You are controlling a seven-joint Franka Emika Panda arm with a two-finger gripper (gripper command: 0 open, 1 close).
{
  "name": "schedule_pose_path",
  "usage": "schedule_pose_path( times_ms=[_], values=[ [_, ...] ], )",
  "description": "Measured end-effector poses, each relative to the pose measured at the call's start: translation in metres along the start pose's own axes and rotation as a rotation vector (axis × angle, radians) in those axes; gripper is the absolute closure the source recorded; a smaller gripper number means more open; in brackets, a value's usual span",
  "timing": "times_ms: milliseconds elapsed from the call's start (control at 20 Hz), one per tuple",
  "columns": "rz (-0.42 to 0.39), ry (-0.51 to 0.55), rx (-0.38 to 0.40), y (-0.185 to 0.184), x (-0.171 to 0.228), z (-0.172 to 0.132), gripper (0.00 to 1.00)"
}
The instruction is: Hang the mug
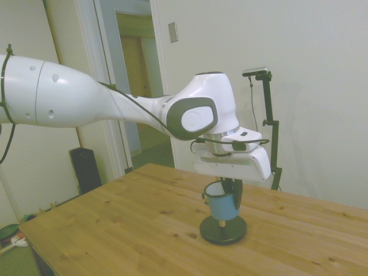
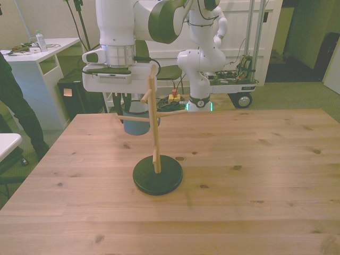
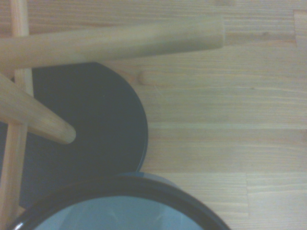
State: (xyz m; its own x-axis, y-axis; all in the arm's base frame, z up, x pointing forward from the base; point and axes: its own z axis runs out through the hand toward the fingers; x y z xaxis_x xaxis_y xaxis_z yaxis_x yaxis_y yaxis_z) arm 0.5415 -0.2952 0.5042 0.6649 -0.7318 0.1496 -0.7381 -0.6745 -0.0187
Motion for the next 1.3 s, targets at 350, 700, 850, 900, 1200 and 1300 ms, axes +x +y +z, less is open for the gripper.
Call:
schedule_pose_path(
  times_ms=[350, 700, 850, 900, 1200, 1300],
  values=[
    [0.0, 0.002, -0.001, -0.001, 0.002, 0.001, 1.0],
    [0.005, -0.004, 0.008, -0.008, 0.01, 0.0, 1.0],
    [0.004, -0.025, 0.0, -0.014, 0.017, -0.002, 0.0],
    [0.002, -0.031, -0.004, -0.016, 0.019, -0.003, 0.0],
    [0.003, -0.038, -0.009, -0.016, 0.021, 0.0, 0.0],
    [0.003, -0.043, -0.01, -0.015, 0.02, 0.003, 0.0]
  ],
)
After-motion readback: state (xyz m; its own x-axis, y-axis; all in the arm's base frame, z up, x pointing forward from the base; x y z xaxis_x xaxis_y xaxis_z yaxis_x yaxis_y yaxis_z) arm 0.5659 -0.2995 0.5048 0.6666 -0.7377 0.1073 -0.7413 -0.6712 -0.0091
